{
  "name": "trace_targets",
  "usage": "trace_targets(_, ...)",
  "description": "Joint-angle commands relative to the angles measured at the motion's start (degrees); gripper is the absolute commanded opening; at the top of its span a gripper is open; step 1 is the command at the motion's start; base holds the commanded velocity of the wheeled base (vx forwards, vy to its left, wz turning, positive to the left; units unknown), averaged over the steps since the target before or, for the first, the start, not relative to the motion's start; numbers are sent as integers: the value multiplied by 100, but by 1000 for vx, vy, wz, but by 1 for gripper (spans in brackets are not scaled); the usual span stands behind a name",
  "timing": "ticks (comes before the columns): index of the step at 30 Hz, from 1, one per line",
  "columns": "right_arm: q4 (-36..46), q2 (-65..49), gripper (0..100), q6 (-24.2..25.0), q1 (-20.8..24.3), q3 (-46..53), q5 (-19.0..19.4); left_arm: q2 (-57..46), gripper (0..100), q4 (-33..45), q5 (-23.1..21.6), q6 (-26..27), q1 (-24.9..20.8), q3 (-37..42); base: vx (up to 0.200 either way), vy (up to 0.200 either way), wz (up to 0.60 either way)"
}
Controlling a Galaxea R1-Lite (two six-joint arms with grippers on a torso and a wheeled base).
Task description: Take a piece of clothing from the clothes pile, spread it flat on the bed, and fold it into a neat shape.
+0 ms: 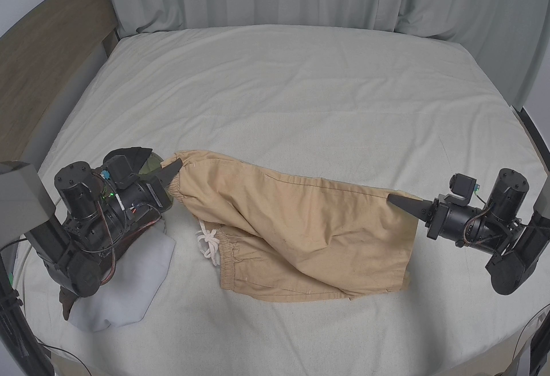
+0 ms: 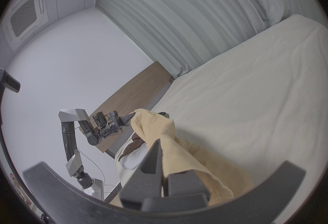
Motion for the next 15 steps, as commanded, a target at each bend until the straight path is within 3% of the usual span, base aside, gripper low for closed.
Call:
trace_targets(1,-3,-31,0,-2,60,-19,2,-153,0,-8,-47,-9,1,34,0,0,0)
trace_targets(8,-3,-66,0,-2,78,-37,2,-241,0,-8,-91,-9,71,52,0,0,0)
trace_targets(15,-3,-145,0,-2,104,-63,2,-425,0,-8,-416,-9,273,87,0,0,0)
